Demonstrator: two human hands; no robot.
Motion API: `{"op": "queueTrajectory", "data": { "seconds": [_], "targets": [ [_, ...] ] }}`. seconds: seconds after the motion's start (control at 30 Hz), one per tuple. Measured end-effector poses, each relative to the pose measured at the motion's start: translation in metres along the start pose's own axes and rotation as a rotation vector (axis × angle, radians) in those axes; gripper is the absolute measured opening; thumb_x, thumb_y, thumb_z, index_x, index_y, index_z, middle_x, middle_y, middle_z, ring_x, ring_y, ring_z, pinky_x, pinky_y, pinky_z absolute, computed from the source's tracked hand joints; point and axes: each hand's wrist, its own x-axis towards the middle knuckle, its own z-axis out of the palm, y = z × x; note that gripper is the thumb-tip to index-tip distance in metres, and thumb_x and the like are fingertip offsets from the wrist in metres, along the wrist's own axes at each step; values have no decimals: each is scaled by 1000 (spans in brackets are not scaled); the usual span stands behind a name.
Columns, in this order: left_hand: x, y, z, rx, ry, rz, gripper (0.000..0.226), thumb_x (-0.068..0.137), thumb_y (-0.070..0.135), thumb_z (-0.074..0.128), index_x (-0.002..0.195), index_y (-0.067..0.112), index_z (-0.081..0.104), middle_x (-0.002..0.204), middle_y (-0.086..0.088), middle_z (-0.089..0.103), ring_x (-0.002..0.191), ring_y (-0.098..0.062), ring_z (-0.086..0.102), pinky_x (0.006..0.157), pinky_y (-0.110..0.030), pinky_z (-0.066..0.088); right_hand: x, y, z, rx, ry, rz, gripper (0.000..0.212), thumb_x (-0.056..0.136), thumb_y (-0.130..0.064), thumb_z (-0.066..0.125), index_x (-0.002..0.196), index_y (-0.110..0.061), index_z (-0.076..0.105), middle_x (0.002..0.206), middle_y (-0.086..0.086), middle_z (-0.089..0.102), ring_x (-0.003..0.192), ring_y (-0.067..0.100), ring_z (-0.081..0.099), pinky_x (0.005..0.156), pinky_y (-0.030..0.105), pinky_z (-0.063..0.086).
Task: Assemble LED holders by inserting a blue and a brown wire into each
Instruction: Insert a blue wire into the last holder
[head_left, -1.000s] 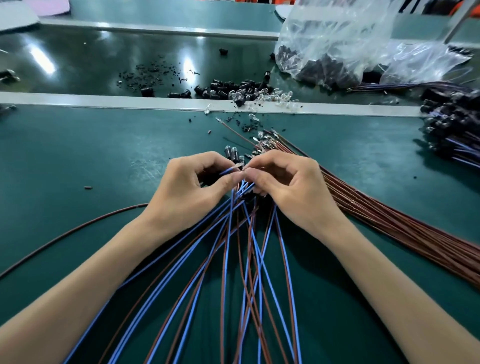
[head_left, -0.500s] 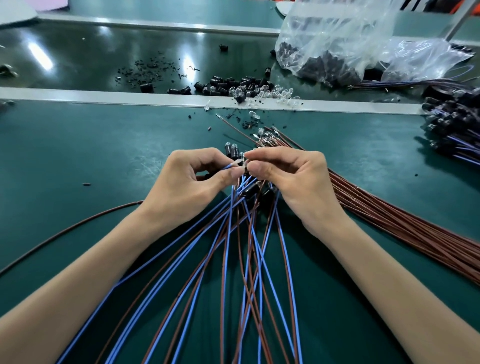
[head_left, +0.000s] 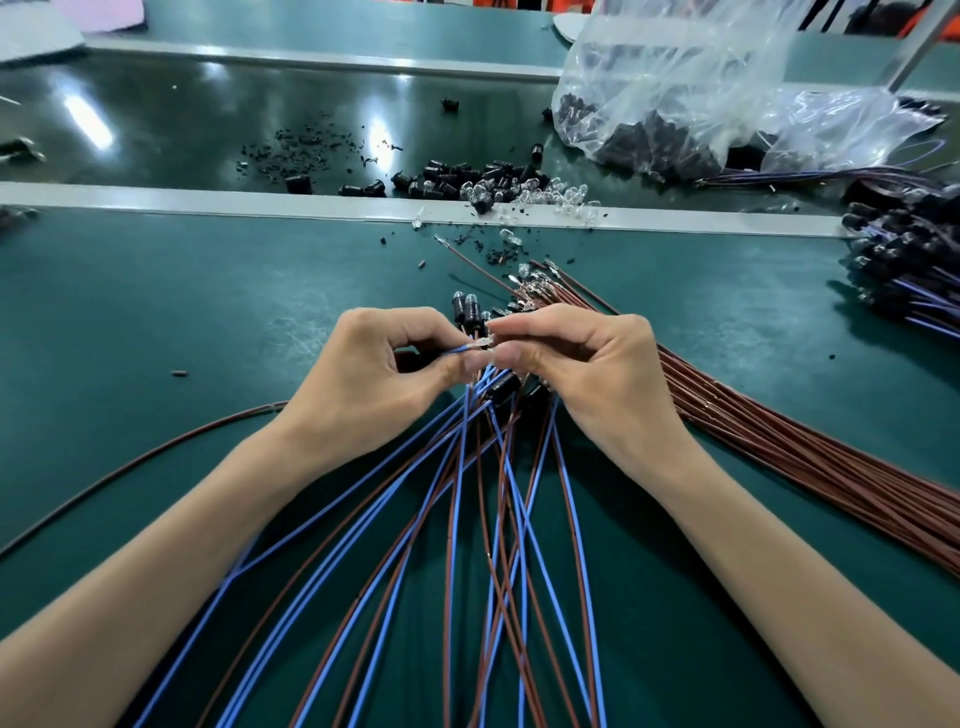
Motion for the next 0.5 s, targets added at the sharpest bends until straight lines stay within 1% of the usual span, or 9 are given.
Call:
{"op": "queueTrajectory", "data": {
  "seconds": [0.03, 0.1, 0.13, 0.23, 0.33, 0.4, 0.43, 0.5],
  "targets": [
    [0, 0, 0, 0, -3, 3, 13, 76, 32, 67, 74, 19, 70, 68, -3, 70, 64, -22, 65, 64, -36, 51, 0, 0, 0, -5, 4, 0, 21, 74, -8, 76, 92, -17, 74, 81, -9, 73, 77, 2, 67, 74, 14, 49],
    [-1, 0, -1, 0, -17, 9, 15, 77, 31, 68, 75, 16, 71, 68, -2, 70, 62, -12, 64, 62, -26, 50, 0, 0, -1, -17, -11, 8, 20, 74, -9, 77, 91, -18, 74, 79, -10, 73, 76, 3, 68, 74, 15, 51],
    [-1, 0, -1, 2, -27, 10, 16, 77, 30, 68, 76, 14, 72, 68, -2, 70, 64, -9, 63, 62, -24, 50, 0, 0, -1, -23, -24, 11, 20, 74, -8, 77, 91, -18, 74, 79, -10, 73, 76, 5, 69, 75, 17, 52],
    [-2, 1, 0, -6, -44, 1, 17, 76, 29, 67, 78, 12, 72, 69, -4, 70, 66, -12, 64, 65, -31, 50, 0, 0, -1, -69, -57, -18, 20, 74, -8, 78, 91, -18, 74, 78, -11, 73, 76, 6, 70, 76, 20, 54],
    [-2, 1, 0, -18, -45, -3, 21, 75, 30, 66, 77, 10, 72, 68, -8, 70, 63, -11, 59, 62, -33, 48, 0, 0, -3, -67, -85, -39, 22, 72, -15, 76, 93, -20, 73, 83, -7, 73, 79, 9, 70, 81, 26, 56],
    [-2, 2, 0, -19, -49, -5, 22, 75, 31, 66, 76, 10, 72, 68, -9, 69, 63, -9, 58, 61, -31, 47, 1, 0, -4, -102, -108, -75, 26, 72, -19, 73, 97, -15, 72, 85, -5, 72, 80, 9, 69, 81, 28, 56],
    [-2, 3, 0, -21, -50, -4, 22, 75, 31, 66, 76, 10, 72, 68, -8, 69, 62, -8, 58, 60, -28, 46, 1, 0, -6, -135, -120, -102, 28, 73, -19, 73, 99, -11, 72, 86, -3, 71, 81, 9, 69, 81, 29, 56],
    [-2, 3, 1, -18, -53, 0, 23, 75, 31, 66, 77, 9, 72, 67, -6, 69, 61, -3, 56, 59, -19, 44, 3, 1, -8, -219, -141, -172, 25, 76, -13, 74, 99, -4, 73, 87, 2, 71, 81, 11, 68, 79, 29, 56]
  ]
}}
